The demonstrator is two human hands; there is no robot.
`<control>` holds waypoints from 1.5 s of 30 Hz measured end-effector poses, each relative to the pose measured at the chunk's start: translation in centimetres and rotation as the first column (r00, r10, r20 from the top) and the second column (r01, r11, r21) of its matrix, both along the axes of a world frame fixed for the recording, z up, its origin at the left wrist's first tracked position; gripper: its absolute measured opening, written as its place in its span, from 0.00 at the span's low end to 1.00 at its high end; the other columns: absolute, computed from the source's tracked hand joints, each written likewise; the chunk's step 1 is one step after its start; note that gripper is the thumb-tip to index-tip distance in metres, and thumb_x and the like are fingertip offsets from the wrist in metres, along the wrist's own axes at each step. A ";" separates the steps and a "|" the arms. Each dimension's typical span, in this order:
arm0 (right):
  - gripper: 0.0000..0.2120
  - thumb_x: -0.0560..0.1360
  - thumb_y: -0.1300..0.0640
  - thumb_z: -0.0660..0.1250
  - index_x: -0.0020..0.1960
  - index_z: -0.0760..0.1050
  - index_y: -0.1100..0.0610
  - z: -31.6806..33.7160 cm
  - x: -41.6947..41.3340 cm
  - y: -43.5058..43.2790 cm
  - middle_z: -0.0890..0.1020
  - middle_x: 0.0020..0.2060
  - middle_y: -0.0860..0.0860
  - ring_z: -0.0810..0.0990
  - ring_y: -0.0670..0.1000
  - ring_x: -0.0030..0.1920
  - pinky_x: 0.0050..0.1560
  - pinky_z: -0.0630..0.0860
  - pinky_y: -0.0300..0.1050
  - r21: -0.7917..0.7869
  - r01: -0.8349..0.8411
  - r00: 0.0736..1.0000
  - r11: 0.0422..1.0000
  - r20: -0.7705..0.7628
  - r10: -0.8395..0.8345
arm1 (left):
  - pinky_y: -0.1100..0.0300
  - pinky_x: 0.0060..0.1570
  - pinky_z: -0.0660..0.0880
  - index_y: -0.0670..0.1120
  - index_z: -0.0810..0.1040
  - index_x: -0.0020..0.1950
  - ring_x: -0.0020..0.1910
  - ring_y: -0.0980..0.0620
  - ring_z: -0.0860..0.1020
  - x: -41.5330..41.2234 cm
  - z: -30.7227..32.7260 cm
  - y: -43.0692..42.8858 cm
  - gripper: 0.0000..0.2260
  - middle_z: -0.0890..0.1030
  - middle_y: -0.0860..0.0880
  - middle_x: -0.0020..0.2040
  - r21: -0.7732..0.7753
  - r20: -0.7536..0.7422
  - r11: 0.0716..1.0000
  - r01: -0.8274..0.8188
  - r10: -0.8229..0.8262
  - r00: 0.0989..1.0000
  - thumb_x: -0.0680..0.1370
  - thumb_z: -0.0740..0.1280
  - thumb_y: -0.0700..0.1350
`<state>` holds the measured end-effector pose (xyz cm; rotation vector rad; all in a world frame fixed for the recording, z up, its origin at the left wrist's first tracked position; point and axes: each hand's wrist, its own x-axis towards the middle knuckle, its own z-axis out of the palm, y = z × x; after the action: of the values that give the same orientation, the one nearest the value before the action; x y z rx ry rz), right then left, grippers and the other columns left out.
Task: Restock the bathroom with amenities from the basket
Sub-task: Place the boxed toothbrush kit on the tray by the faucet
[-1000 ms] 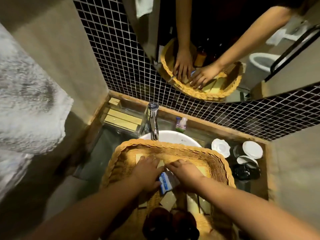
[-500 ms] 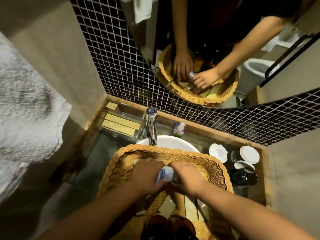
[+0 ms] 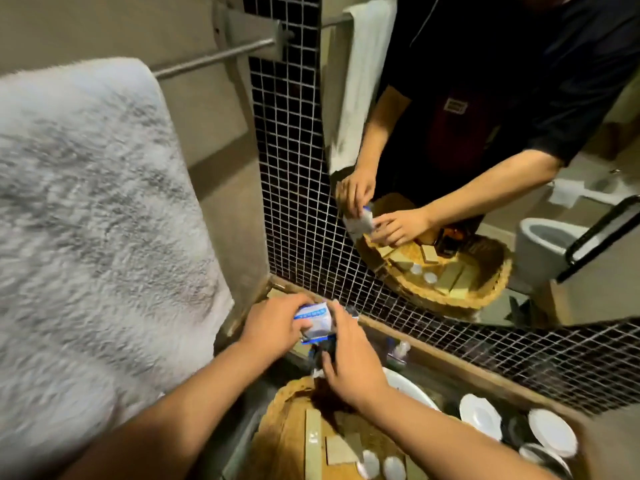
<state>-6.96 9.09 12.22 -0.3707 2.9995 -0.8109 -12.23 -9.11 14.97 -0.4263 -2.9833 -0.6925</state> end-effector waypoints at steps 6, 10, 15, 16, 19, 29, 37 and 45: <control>0.47 0.74 0.55 0.65 0.80 0.36 0.48 -1.5 -1.7 -1.6 0.32 0.78 0.54 0.33 0.58 0.78 0.78 0.43 0.55 0.309 -0.223 0.975 0.924 0.087 0.206 | 0.54 0.46 0.73 0.56 0.76 0.55 0.52 0.48 0.80 -4.9 -1.8 -1.7 0.09 0.81 0.53 0.54 -0.172 -0.026 0.975 -0.140 0.138 0.990 0.76 0.66 0.52; 0.46 0.75 0.52 0.63 0.79 0.33 0.52 -3.2 -3.2 -2.2 0.27 0.75 0.55 0.25 0.59 0.73 0.72 0.31 0.57 0.479 -0.255 0.967 0.840 0.129 0.220 | 0.54 0.52 0.72 0.55 0.76 0.59 0.56 0.49 0.79 -7.3 -5.0 -1.1 0.10 0.80 0.52 0.58 -0.291 -0.010 0.951 -0.105 0.106 0.994 0.78 0.62 0.51; 0.44 0.79 0.52 0.59 0.75 0.26 0.54 -5.6 -5.3 -1.6 0.28 0.75 0.57 0.24 0.60 0.72 0.66 0.22 0.58 0.558 -0.205 0.979 0.804 0.132 0.158 | 0.53 0.58 0.68 0.54 0.72 0.62 0.60 0.49 0.76 -9.8 -8.8 0.6 0.11 0.78 0.51 0.61 -0.411 0.079 0.910 0.053 -0.022 0.997 0.80 0.60 0.49; 0.44 0.78 0.52 0.60 0.75 0.25 0.55 -6.1 -5.7 -1.3 0.29 0.75 0.58 0.26 0.61 0.73 0.65 0.21 0.59 0.560 -0.195 0.981 0.805 0.123 0.152 | 0.54 0.58 0.69 0.53 0.73 0.62 0.60 0.49 0.77 -10.3 -9.3 0.8 0.13 0.78 0.51 0.61 -0.423 0.087 0.902 0.082 -0.049 0.995 0.78 0.62 0.49; 0.47 0.77 0.48 0.63 0.77 0.29 0.57 -7.2 -6.8 -0.4 0.30 0.76 0.59 0.30 0.62 0.76 0.68 0.23 0.61 0.570 -0.149 0.989 0.808 0.086 0.122 | 0.56 0.53 0.74 0.50 0.78 0.58 0.52 0.48 0.81 -11.4 -11.0 1.2 0.15 0.80 0.49 0.55 -0.398 0.041 0.911 0.103 -0.095 0.995 0.73 0.72 0.49; 0.42 0.77 0.43 0.57 0.79 0.38 0.61 -8.8 -6.8 1.7 0.37 0.78 0.58 0.35 0.59 0.78 0.74 0.38 0.56 0.473 -0.083 0.996 0.877 0.078 0.053 | 0.61 0.60 0.71 0.54 0.75 0.58 0.61 0.50 0.76 -13.4 -16.1 0.5 0.15 0.78 0.49 0.62 -0.580 0.245 0.751 0.315 -0.208 0.947 0.73 0.71 0.48; 0.42 0.74 0.44 0.62 0.79 0.49 0.63 -9.9 -6.4 1.4 0.50 0.79 0.60 0.47 0.60 0.79 0.74 0.47 0.56 0.458 -0.020 1.000 0.889 0.009 0.018 | 0.49 0.63 0.61 0.53 0.72 0.66 0.67 0.44 0.68 -13.0 -18.1 1.1 0.27 0.75 0.47 0.66 -0.555 0.220 0.799 0.233 -0.129 0.967 0.71 0.71 0.62; 0.42 0.75 0.44 0.55 0.79 0.41 0.63 -9.8 -6.4 1.0 0.40 0.79 0.62 0.37 0.60 0.78 0.75 0.40 0.56 0.505 -0.019 1.000 0.863 0.017 0.013 | 0.42 0.73 0.48 0.49 0.38 0.79 0.77 0.38 0.48 -10.5 -19.3 0.2 0.47 0.50 0.41 0.79 -0.542 0.134 0.808 0.232 -0.189 0.973 0.73 0.69 0.45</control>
<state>-13.36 10.05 2.43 -0.3633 3.0294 0.0009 -22.73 -8.95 -4.33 -0.7819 -3.1950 0.1951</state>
